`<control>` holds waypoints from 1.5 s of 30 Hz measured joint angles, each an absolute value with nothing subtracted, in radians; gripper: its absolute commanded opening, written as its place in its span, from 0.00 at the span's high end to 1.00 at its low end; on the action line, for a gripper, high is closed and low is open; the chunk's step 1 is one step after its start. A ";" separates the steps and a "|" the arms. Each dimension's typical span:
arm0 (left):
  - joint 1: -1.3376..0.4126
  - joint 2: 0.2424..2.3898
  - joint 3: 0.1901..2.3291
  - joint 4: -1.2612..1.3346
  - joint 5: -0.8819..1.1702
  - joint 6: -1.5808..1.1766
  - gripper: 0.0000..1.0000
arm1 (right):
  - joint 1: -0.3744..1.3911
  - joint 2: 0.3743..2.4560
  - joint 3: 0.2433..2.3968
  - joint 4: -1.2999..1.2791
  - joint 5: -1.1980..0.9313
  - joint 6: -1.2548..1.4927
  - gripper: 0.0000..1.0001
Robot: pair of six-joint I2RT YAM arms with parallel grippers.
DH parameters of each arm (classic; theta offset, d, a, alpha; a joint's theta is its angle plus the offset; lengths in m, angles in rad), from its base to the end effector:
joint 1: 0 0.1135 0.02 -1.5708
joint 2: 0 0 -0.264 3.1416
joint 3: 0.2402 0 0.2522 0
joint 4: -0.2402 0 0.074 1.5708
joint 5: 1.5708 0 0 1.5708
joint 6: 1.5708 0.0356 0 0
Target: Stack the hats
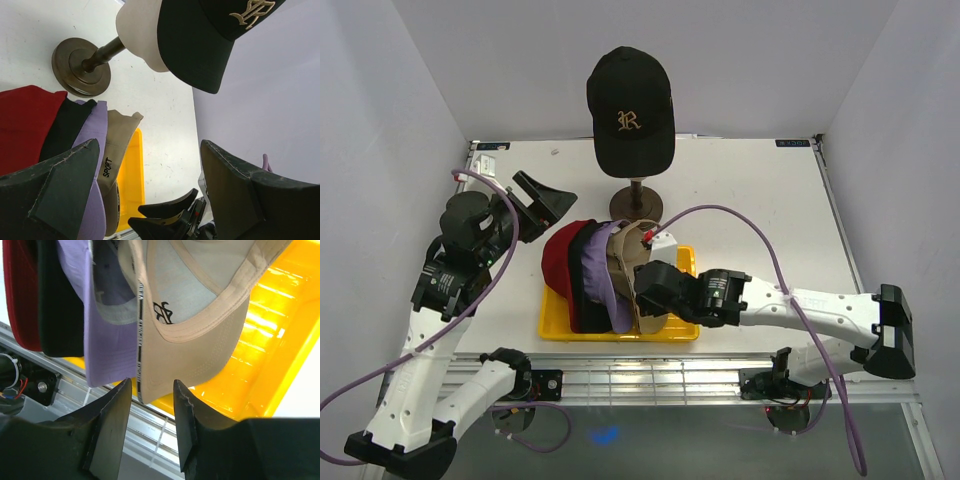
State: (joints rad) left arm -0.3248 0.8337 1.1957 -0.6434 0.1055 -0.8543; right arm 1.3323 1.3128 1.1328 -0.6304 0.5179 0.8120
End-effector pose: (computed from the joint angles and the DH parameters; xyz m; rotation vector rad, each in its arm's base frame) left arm 0.1462 -0.0532 0.4215 -0.4358 1.9036 -0.9013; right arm 0.0825 0.2647 0.3079 -0.3550 2.2770 0.5140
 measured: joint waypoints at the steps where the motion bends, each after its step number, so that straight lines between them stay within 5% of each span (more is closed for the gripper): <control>1: -0.325 0.832 1.196 -0.643 0.105 -0.854 0.08 | 1.337 1.325 1.146 -0.631 0.524 0.812 0.55; 17: -0.325 0.817 1.196 -0.644 0.116 -0.857 0.08 | 1.370 1.450 1.217 -0.661 0.561 0.803 0.53; 23: -0.325 0.813 1.195 -0.643 0.120 -0.862 0.08 | 1.370 1.526 1.245 -0.670 0.546 0.788 0.62; 31: -0.325 0.788 1.169 -0.646 0.121 -0.866 0.08 | 1.370 1.555 1.250 -0.695 0.542 0.776 0.92; 45: -0.325 0.781 1.158 -0.644 0.124 -0.875 0.08 | 1.370 1.476 1.379 -0.853 0.528 0.754 0.92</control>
State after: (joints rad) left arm -0.3248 0.7815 1.1576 -0.6441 0.1242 -0.8745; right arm 1.3705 1.4761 1.3788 -0.8528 0.5282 0.7544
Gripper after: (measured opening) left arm 0.921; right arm 0.101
